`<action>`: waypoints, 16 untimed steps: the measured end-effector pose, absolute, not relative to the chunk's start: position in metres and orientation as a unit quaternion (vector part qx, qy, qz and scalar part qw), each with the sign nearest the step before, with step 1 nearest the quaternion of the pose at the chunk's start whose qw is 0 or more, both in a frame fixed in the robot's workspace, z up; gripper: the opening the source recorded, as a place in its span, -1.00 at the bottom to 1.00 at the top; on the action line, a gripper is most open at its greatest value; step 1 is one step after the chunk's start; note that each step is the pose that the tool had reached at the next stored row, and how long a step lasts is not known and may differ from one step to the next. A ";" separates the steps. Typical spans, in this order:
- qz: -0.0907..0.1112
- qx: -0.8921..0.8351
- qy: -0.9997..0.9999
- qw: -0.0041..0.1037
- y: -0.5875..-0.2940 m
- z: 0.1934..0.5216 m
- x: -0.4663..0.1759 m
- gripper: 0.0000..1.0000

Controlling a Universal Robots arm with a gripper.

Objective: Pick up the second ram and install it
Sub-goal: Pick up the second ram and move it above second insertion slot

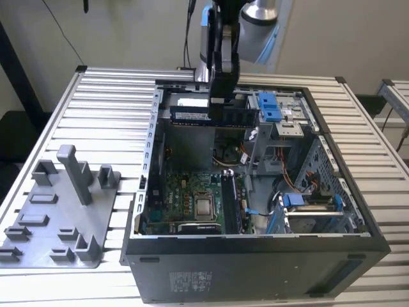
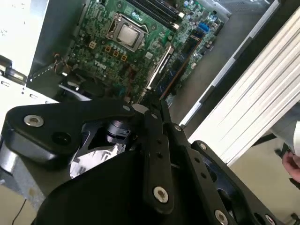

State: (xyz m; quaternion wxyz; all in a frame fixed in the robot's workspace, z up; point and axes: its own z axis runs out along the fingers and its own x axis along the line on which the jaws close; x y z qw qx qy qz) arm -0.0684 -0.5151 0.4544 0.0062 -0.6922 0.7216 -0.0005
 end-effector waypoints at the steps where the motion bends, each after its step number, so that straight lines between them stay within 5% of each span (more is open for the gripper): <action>1: 0.000 -0.692 0.722 0.006 -0.515 0.454 -0.064 -0.73; 16: 0.000 -0.692 0.722 0.006 -0.515 0.454 0.004 -0.73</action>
